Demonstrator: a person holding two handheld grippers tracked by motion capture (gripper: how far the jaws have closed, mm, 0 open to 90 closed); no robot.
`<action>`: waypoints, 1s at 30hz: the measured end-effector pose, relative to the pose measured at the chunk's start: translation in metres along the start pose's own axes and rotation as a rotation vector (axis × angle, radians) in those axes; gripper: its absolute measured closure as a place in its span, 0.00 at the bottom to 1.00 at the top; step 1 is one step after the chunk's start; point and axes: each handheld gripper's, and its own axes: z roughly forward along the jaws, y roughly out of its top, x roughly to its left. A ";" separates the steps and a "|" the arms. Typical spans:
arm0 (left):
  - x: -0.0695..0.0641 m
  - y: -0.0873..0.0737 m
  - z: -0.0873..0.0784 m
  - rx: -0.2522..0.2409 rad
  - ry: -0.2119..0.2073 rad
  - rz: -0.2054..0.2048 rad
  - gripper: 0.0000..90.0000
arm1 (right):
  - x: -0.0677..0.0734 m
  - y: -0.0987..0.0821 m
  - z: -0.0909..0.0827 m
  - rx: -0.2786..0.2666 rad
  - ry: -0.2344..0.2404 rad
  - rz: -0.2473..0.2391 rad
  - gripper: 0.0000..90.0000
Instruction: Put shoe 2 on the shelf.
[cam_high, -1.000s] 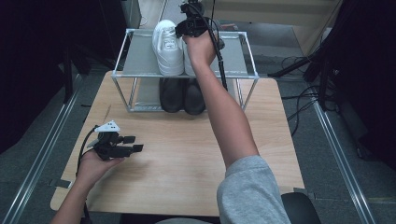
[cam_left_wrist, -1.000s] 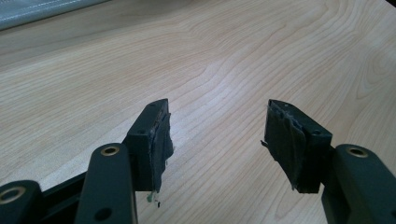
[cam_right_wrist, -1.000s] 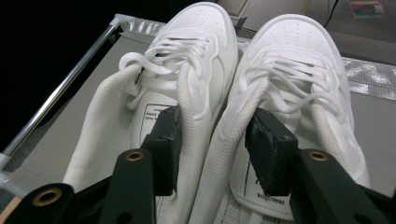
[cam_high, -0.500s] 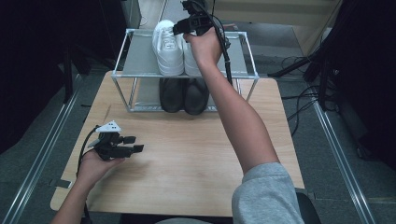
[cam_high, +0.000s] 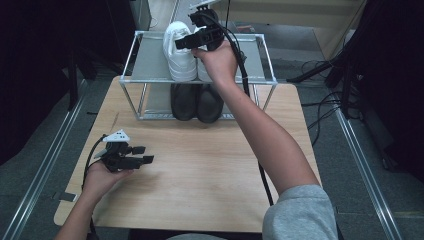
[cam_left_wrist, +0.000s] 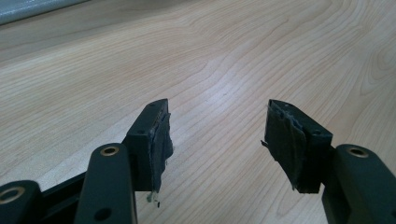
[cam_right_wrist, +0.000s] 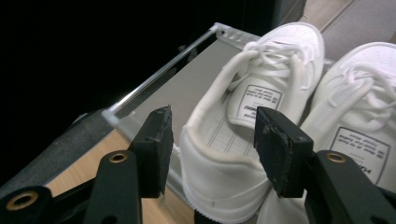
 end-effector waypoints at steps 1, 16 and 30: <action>0.000 0.000 0.000 0.003 -0.001 0.003 0.45 | 0.001 -0.002 -0.001 -0.001 0.008 -0.007 0.53; 0.000 0.000 0.001 0.008 0.001 0.001 0.45 | 0.010 -0.042 -0.014 0.006 0.092 -0.081 0.50; -0.001 -0.001 0.002 0.014 0.001 0.000 0.44 | 0.013 -0.088 -0.022 0.014 0.145 -0.126 0.48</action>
